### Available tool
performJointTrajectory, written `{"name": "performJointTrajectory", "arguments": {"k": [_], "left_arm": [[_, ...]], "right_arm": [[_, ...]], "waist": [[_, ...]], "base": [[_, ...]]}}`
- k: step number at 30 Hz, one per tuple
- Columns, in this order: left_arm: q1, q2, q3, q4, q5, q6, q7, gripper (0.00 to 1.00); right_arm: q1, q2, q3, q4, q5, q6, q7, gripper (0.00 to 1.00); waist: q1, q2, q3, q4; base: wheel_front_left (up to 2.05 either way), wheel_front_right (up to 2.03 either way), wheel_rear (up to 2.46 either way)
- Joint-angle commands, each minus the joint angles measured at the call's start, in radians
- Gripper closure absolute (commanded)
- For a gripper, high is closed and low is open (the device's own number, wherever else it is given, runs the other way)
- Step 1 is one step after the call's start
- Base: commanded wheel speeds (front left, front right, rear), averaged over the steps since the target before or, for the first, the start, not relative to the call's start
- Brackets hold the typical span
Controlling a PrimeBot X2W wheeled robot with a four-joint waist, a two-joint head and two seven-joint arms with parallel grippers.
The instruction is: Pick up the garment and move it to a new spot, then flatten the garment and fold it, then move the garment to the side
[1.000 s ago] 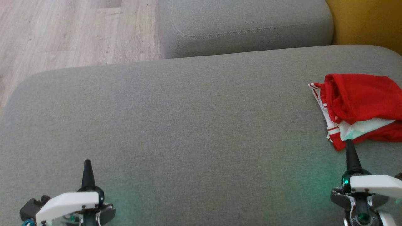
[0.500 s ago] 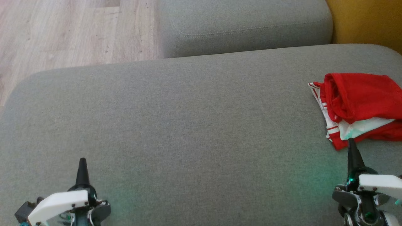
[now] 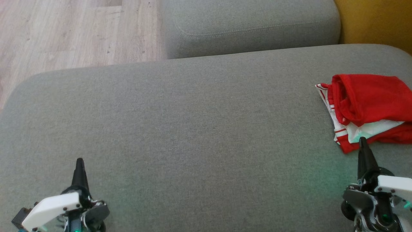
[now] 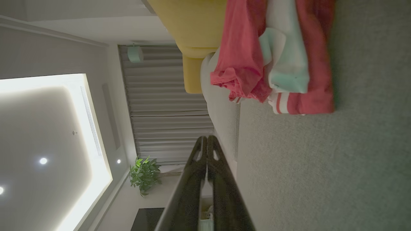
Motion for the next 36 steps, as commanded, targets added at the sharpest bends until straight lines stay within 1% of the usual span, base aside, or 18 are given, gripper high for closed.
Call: {"name": "performJointTrajectory", "arguments": {"k": [1,36], "left_arm": [[-0.052,0.005,0.042,-0.037,-0.014,-0.007,0.007,1.00],[-0.051,0.005,0.042,-0.037,-0.014,-0.007,0.007,1.00]], "right_arm": [[-0.056,-0.006,0.019,-0.041,0.019,-0.001,0.007,1.00],[-0.056,-0.006,0.019,-0.041,0.019,-0.001,0.007,1.00]], "waist": [[0.0000,0.0000,0.000,0.000],[0.0000,0.0000,0.000,0.000]], "base": [[0.00,0.00,0.00],[0.00,0.00,0.00]]}}
